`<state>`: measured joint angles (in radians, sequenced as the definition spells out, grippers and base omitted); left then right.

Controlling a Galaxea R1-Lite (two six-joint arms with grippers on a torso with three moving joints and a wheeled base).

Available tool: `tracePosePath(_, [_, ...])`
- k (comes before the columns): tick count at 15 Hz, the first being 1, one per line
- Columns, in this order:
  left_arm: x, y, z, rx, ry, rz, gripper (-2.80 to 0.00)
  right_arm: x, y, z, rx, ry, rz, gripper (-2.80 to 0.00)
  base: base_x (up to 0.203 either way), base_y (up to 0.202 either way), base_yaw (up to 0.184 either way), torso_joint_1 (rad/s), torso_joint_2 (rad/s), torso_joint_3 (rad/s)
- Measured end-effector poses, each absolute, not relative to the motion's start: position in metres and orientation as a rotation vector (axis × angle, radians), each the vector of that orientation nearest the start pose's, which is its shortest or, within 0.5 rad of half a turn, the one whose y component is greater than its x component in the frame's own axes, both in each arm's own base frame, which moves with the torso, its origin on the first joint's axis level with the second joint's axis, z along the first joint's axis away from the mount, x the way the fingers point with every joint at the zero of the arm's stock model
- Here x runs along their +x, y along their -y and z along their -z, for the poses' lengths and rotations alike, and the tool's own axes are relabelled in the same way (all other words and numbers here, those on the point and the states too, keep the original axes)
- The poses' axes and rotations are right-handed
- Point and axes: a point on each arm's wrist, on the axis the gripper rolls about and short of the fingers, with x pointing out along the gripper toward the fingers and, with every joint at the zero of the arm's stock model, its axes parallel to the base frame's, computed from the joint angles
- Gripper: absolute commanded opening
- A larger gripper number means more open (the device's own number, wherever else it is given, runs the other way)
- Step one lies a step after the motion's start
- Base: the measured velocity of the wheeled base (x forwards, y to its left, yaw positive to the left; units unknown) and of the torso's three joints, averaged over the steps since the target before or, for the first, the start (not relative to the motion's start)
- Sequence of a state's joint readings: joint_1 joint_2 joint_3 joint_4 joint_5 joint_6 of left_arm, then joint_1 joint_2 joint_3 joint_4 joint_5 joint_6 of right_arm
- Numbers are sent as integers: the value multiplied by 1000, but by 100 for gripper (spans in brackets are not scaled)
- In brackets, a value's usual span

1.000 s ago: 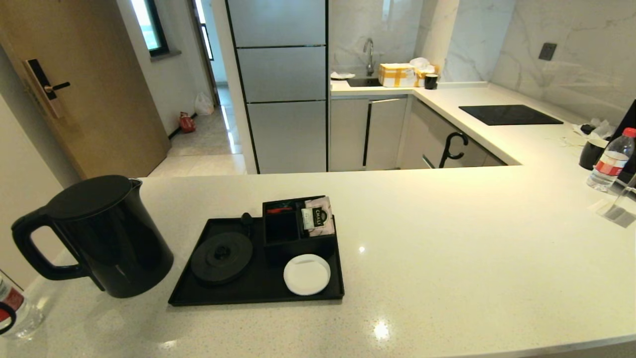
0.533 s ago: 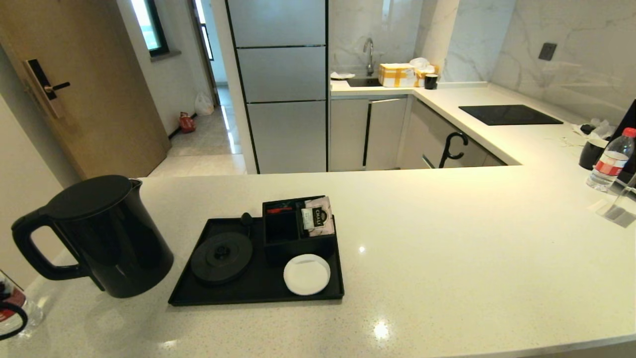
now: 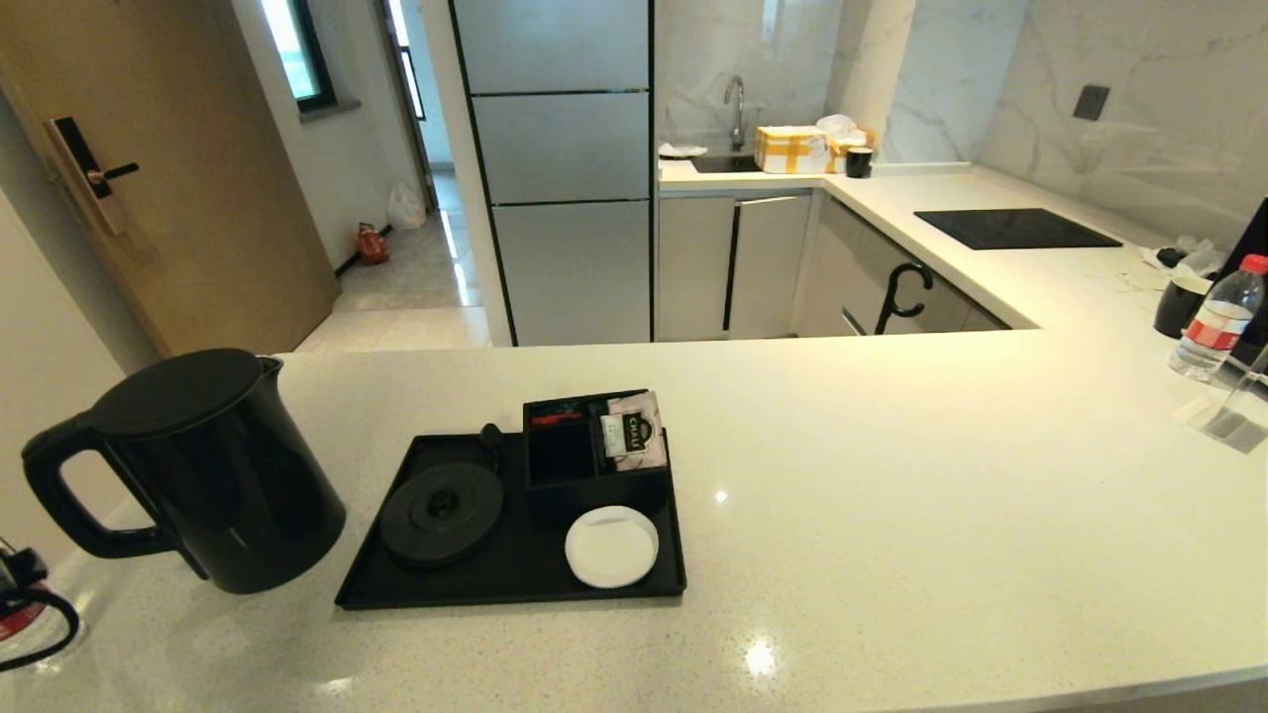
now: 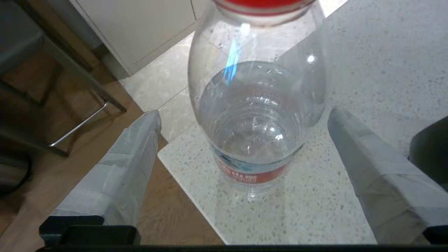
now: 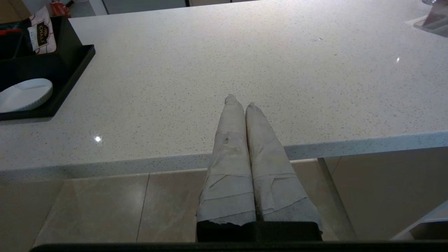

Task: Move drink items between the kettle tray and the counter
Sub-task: Return the bottled water to its original position

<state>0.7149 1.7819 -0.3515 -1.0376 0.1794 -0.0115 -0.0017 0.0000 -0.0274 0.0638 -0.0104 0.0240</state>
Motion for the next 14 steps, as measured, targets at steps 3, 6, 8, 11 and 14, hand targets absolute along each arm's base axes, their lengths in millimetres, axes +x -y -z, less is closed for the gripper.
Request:
tracePosePath(3, [196, -176, -86, -96, -370, -888, 0, -25, 0, -77, 24, -36, 13, -280, 0, 0, 0, 0, 0, 0])
tracePosePath(6, [201, -181, -80, -86, -345, -892, 0, -25, 0, -77, 24, -36, 13, -280, 0, 0, 0, 0, 0, 0])
tracePosePath(8, [204, -183, -76, -88, -354, -892, 0, -25, 0, -77, 24, -36, 13, -280, 0, 0, 0, 0, 0, 0])
tracePosePath(11, [207, -185, -71, -91, -365, -891, 0, -25, 0, -76, 24, -37, 13, -280, 0, 0, 0, 0, 0, 0])
tracePosePath(14, [211, -190, -69, -73, -337, -889, -280, -25, 0, -76, 24, -37, 13, -280, 0, 0, 0, 0, 0, 0])
